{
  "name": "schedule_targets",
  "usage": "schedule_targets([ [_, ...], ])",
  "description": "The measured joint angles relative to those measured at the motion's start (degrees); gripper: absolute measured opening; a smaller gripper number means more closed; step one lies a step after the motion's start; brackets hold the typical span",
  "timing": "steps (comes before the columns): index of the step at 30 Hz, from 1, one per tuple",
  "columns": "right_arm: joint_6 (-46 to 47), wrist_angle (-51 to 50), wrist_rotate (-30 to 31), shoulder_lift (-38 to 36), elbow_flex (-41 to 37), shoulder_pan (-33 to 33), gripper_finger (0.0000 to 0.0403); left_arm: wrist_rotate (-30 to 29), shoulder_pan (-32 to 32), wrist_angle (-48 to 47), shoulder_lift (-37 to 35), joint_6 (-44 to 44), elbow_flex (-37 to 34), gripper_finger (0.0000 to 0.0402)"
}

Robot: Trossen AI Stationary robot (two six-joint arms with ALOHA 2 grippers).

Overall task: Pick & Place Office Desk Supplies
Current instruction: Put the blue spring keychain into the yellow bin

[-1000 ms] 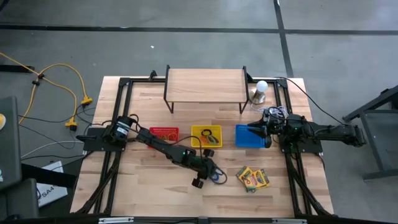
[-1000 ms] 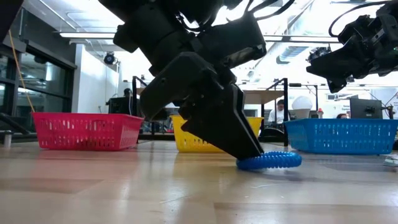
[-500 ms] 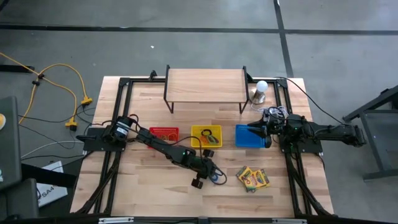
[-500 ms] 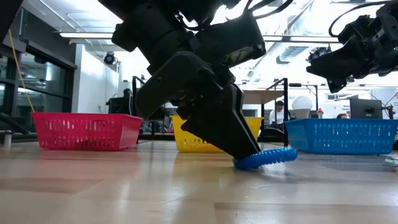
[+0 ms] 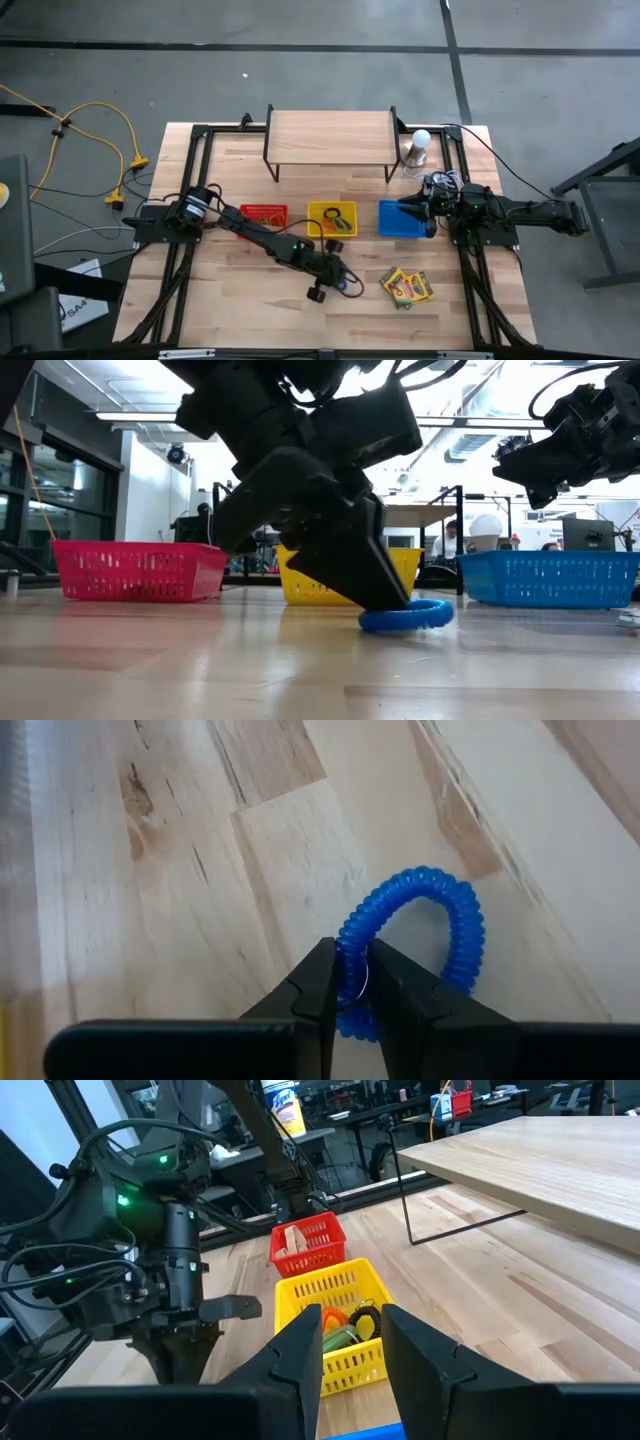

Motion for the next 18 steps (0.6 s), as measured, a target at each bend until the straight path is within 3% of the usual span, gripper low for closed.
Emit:
schedule_targets([
  [8,0.0,0.0,0.0,0.0,0.0,0.0,0.0094,-1.3,0.0,0.2,-6.7,4.6,0.0,0.0046],
  [18,0.0,0.0,0.0,0.0,0.0,0.0,0.0094,-1.6,0.8,-1.4,-7.4,3.2,-0.1,0.0046],
])
